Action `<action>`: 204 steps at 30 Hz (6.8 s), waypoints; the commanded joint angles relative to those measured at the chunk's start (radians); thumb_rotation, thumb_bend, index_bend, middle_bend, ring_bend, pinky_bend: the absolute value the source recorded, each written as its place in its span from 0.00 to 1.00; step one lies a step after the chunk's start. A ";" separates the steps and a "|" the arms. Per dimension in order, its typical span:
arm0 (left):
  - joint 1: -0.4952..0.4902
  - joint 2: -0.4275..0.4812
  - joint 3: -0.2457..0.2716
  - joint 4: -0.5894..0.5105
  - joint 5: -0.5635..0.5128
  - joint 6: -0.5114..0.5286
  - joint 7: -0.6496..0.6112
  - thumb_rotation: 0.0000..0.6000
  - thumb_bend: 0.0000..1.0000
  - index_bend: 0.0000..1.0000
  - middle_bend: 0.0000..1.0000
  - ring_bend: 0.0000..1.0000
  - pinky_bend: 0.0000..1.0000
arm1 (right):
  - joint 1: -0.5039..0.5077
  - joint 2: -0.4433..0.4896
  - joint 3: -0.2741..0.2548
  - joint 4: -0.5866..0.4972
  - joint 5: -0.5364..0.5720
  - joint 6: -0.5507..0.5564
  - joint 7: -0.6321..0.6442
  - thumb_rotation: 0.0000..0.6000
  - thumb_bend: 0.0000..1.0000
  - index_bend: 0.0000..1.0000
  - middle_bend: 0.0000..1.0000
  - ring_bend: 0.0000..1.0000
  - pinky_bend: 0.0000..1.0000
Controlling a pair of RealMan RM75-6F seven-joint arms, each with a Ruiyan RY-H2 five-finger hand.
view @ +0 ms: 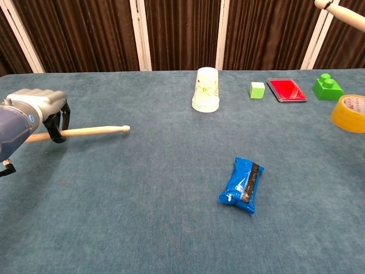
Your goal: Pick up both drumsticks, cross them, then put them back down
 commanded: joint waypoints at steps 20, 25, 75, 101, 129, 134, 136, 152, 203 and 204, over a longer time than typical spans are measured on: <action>0.110 0.139 0.062 -0.151 0.452 0.051 -0.383 1.00 0.51 0.62 0.54 0.14 0.12 | 0.048 0.034 0.054 -0.053 0.043 -0.044 -0.022 1.00 0.41 0.66 0.63 0.48 0.06; 0.144 0.180 0.034 -0.231 0.520 0.060 -0.520 1.00 0.51 0.62 0.54 0.14 0.12 | 0.083 0.048 0.076 -0.076 0.059 -0.095 0.006 1.00 0.41 0.66 0.63 0.48 0.06; 0.096 0.081 -0.078 -0.431 0.502 -0.009 -0.644 1.00 0.51 0.63 0.53 0.14 0.11 | 0.391 -0.189 0.084 -0.002 0.121 -0.299 0.077 1.00 0.42 0.67 0.63 0.48 0.06; 0.024 -0.074 -0.162 -0.456 0.390 0.100 -0.530 1.00 0.51 0.63 0.53 0.14 0.11 | 0.401 -0.162 0.063 -0.089 0.132 -0.288 -0.009 1.00 0.42 0.67 0.63 0.48 0.06; 0.016 -0.101 -0.180 -0.445 0.380 0.110 -0.533 1.00 0.51 0.63 0.53 0.14 0.11 | 0.403 -0.152 0.047 -0.119 0.107 -0.285 0.011 1.00 0.43 0.67 0.64 0.48 0.06; 0.018 -0.097 -0.182 -0.451 0.379 0.115 -0.529 1.00 0.51 0.63 0.53 0.14 0.11 | 0.401 -0.152 0.041 -0.124 0.104 -0.283 0.008 1.00 0.43 0.67 0.64 0.48 0.06; 0.020 -0.095 -0.181 -0.457 0.379 0.116 -0.528 1.00 0.51 0.63 0.53 0.14 0.11 | 0.401 -0.152 0.039 -0.125 0.104 -0.283 0.006 1.00 0.43 0.67 0.64 0.48 0.06; 0.022 -0.093 -0.171 -0.453 0.368 0.106 -0.524 1.00 0.51 0.63 0.53 0.14 0.11 | 0.397 -0.150 0.043 -0.124 0.123 -0.278 0.007 1.00 0.43 0.67 0.64 0.48 0.06; 0.227 0.010 0.145 0.245 0.582 -0.185 -0.553 1.00 0.51 0.61 0.53 0.13 0.10 | 0.194 -0.103 -0.142 0.215 -0.198 -0.158 0.352 1.00 0.43 0.68 0.64 0.48 0.06; 0.228 0.004 0.142 0.250 0.580 -0.186 -0.548 1.00 0.51 0.60 0.52 0.13 0.10 | 0.193 -0.101 -0.141 0.214 -0.198 -0.159 0.352 1.00 0.43 0.68 0.64 0.48 0.06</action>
